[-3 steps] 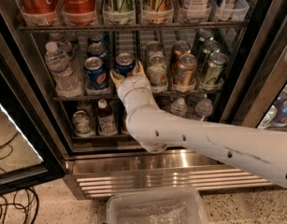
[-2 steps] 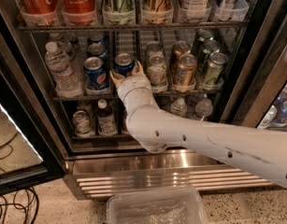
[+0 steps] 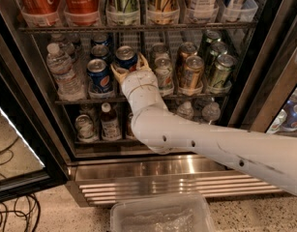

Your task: Pick pepsi can from middle shelf of fridge

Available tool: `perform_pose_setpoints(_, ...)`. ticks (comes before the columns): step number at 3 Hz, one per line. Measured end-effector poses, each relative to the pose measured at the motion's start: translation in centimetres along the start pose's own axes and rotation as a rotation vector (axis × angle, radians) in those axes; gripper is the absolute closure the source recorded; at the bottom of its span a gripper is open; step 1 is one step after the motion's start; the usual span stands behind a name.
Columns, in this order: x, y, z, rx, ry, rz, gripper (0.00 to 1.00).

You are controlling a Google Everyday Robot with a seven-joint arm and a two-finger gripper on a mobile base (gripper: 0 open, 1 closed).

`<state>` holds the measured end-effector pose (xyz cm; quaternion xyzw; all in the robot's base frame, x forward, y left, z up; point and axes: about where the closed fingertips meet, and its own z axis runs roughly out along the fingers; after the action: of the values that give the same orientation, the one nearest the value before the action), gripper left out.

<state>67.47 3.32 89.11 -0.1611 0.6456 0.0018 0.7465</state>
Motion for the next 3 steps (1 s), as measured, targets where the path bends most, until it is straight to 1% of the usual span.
perform_pose_setpoints(1, -1.9, 0.3, -1.1, -0.014, -0.04, 0.033, 1.0)
perform_pose_setpoints(2, -2.8, 1.1, -3.1, -0.07, -0.022, 0.072, 1.0)
perform_pose_setpoints(3, -3.7, 2.0, -5.2, -0.16, 0.016, 0.097, 1.0)
